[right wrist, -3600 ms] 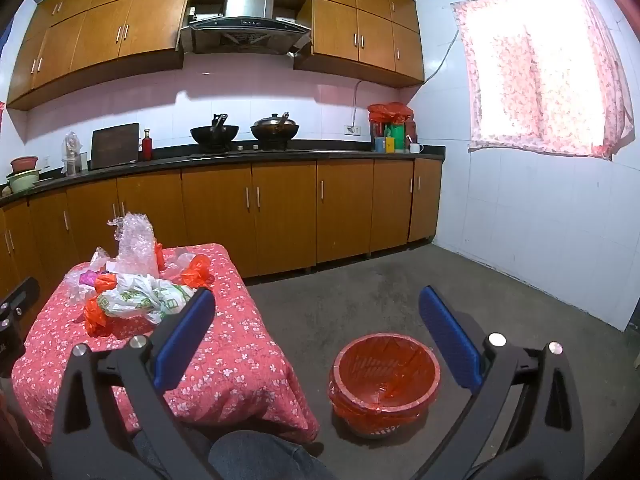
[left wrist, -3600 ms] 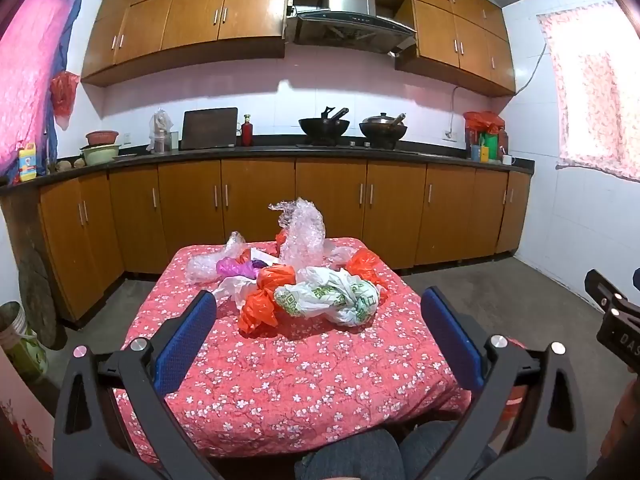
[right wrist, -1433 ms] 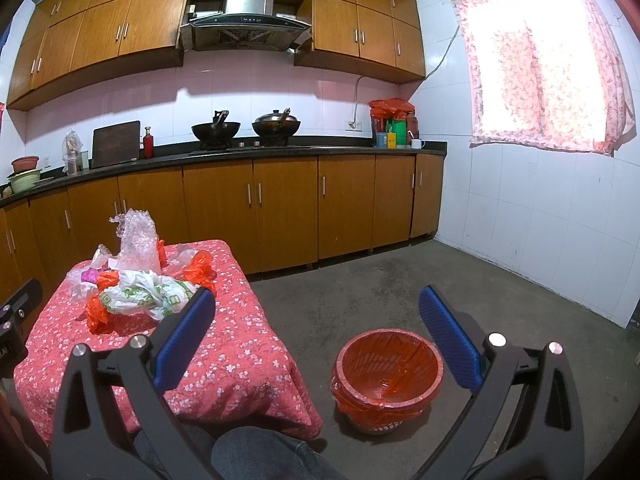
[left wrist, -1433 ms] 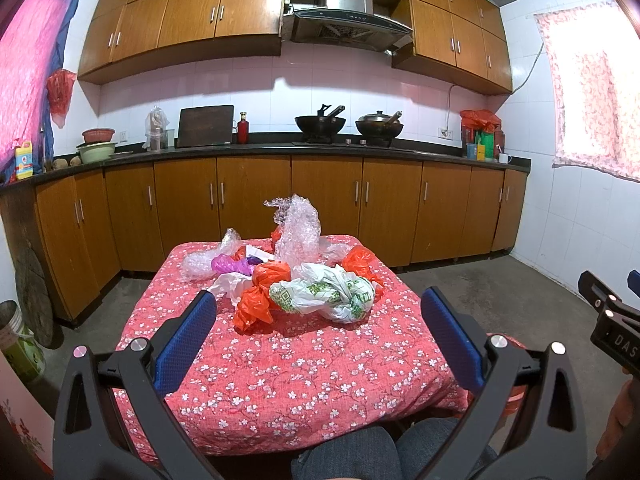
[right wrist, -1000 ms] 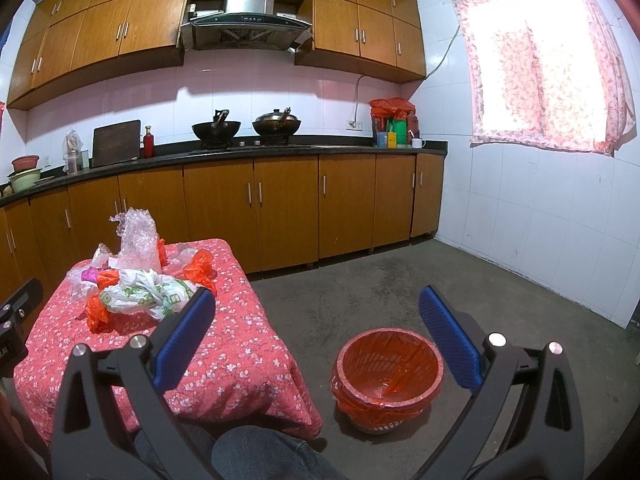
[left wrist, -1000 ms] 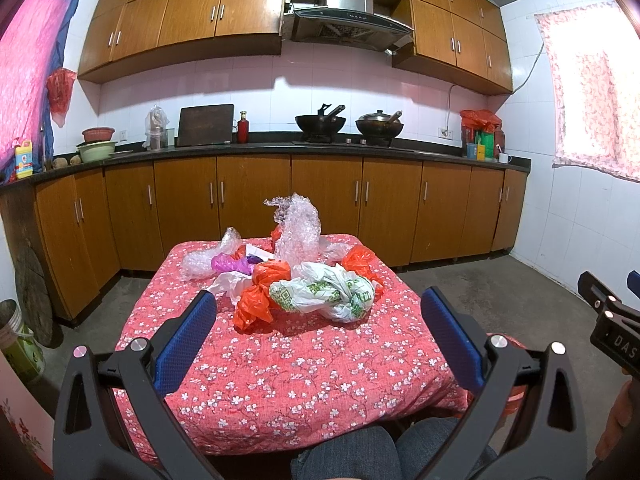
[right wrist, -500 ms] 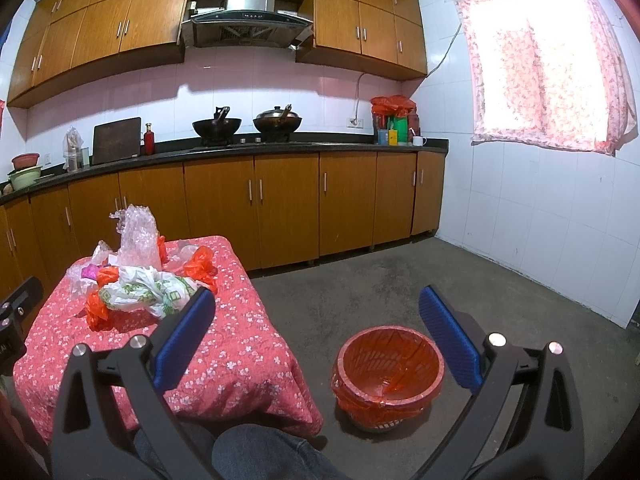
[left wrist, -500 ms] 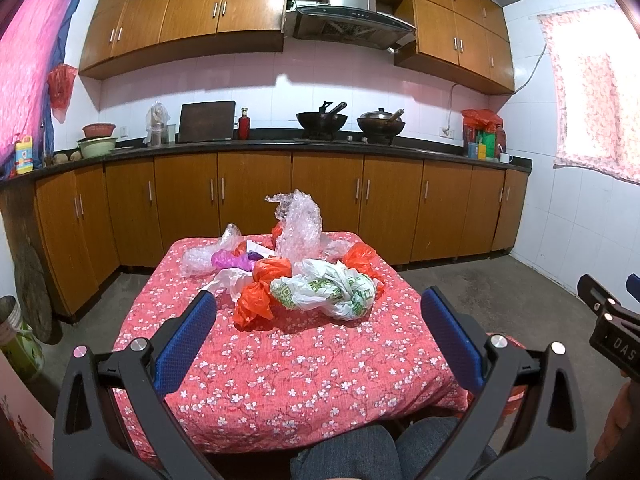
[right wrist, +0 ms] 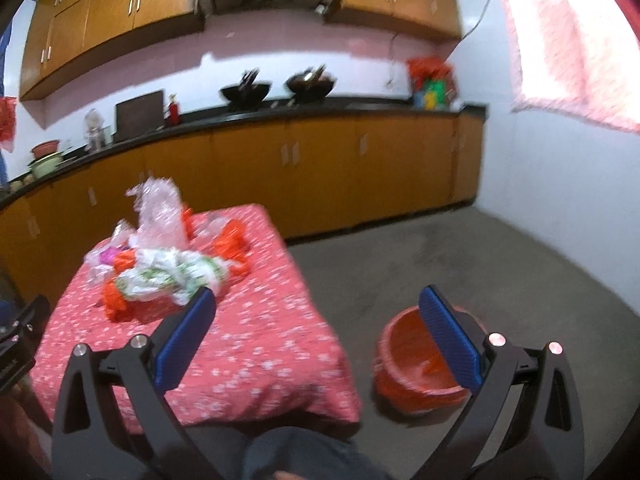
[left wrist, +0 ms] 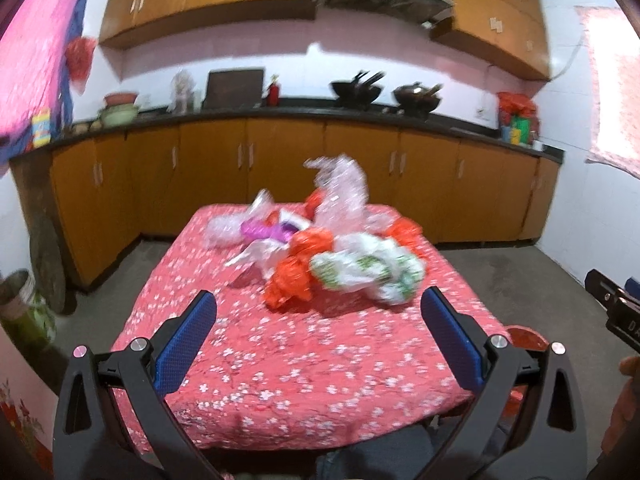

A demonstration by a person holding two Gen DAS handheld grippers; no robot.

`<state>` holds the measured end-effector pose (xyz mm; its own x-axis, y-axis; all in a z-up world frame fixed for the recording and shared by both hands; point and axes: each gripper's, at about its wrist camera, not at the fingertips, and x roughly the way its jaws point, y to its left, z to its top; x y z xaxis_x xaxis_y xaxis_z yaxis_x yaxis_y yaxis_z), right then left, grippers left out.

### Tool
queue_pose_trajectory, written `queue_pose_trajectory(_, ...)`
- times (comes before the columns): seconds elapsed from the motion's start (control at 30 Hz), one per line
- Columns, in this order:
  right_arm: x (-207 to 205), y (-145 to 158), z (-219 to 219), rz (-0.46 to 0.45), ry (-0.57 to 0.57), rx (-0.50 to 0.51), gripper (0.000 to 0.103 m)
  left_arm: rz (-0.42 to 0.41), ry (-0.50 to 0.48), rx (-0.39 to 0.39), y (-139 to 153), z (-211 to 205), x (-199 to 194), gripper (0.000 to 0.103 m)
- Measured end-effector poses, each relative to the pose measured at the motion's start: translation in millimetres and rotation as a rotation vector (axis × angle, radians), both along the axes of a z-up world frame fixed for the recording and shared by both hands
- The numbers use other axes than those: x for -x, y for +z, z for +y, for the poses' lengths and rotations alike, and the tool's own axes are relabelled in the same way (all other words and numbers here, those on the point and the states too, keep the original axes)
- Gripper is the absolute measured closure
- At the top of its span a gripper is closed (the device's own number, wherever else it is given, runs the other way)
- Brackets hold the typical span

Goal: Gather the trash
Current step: 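Reach both tools to the bag pile while the right tool grasps the white-green bag, then grasp the white plastic bag with the left tool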

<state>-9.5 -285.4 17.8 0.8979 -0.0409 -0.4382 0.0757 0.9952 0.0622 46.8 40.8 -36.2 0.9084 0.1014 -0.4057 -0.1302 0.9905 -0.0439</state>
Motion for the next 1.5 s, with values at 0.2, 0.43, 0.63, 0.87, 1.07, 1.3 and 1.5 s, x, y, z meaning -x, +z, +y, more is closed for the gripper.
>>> queue_pose_trajectory(0.2,-67.8,-15.3,42.5,0.076,0.15,-0.001,0.026,0.05,0.088,0.007,-9.5,41.1,-37.6,0.008)
queue_pose_trajectory(0.43,-130.6,-30.4,96.1,0.087,0.281,0.039,0.032,0.068,0.154,-0.001,-14.9,79.6,-84.2,0.01)
queue_pose_trajectory(0.63,-169.0,-43.3,128.4,0.116,0.373,0.04,0.032,0.094,0.15,0.0,-26.1,93.4,-114.9,0.009)
queue_pose_trajectory(0.87,-205.5,-67.8,156.1,0.189,0.415,0.107,0.041,0.143,0.138,0.018,-41.6,107.3,-140.3,0.009)
queue_pose_trajectory(1.07,-205.8,-74.9,165.5,0.195,0.435,0.141,0.076,0.177,0.112,0.027,-49.7,110.4,-158.3,0.015)
queue_pose_trajectory(1.3,-201.5,-74.7,162.2,0.185,0.44,0.139,0.08,0.217,0.081,0.083,-55.8,116.1,-178.2,0.035)
queue_pose_trajectory(1.5,-197.1,-71.8,159.4,0.174,0.435,0.127,0.086,0.288,0.038,0.093,-67.0,116.4,-190.8,0.096)
